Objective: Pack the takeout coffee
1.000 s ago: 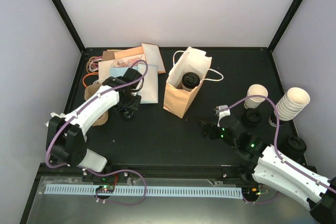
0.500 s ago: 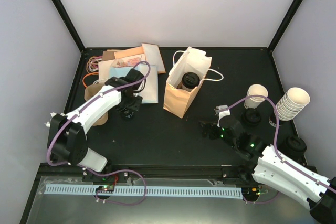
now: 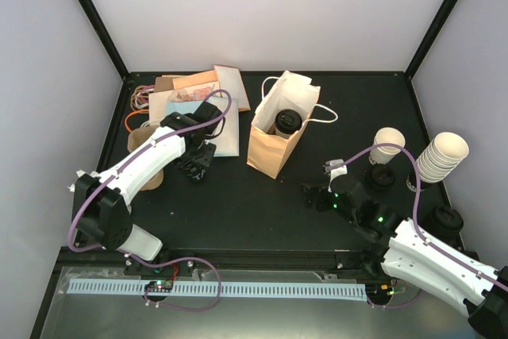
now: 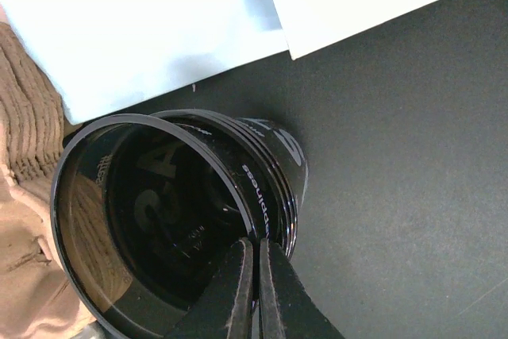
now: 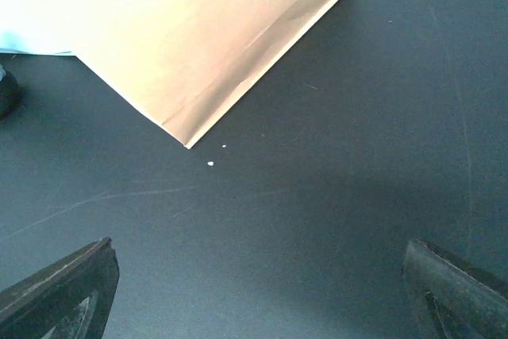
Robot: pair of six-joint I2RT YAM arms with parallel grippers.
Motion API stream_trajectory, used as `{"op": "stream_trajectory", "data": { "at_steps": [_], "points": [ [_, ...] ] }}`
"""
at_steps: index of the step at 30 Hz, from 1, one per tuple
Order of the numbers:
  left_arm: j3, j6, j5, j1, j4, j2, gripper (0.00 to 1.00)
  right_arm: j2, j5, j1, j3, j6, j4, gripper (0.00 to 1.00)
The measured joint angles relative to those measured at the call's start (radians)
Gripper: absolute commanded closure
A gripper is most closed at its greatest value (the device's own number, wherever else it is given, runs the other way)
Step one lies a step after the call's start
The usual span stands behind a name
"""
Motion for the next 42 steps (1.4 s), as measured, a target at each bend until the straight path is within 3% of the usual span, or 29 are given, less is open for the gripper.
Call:
{"op": "stream_trajectory", "data": {
  "at_steps": [10,22,28,36,42],
  "points": [
    [0.042,-0.018,-0.058,-0.024,-0.08,0.0,0.97,0.001,-0.007,0.0,0.0,0.0,0.001,0.0],
    [0.319,-0.069,-0.1,-0.119,-0.269,-0.027,0.97,0.004,-0.008,0.0,0.0,0.0,0.006,0.0],
    [0.429,-0.111,-0.08,-0.297,-0.354,-0.06,0.97,0.001,-0.005,0.0,0.0,0.001,-0.002,0.0],
    [0.264,-0.284,-0.074,-0.648,-0.359,-0.079,0.98,-0.061,0.067,0.0,0.009,0.035,-0.043,0.0],
    [0.236,-0.367,-0.106,-0.841,-0.272,0.072,0.98,-0.017,0.171,0.0,0.079,0.093,-0.132,0.0]
  ]
}}
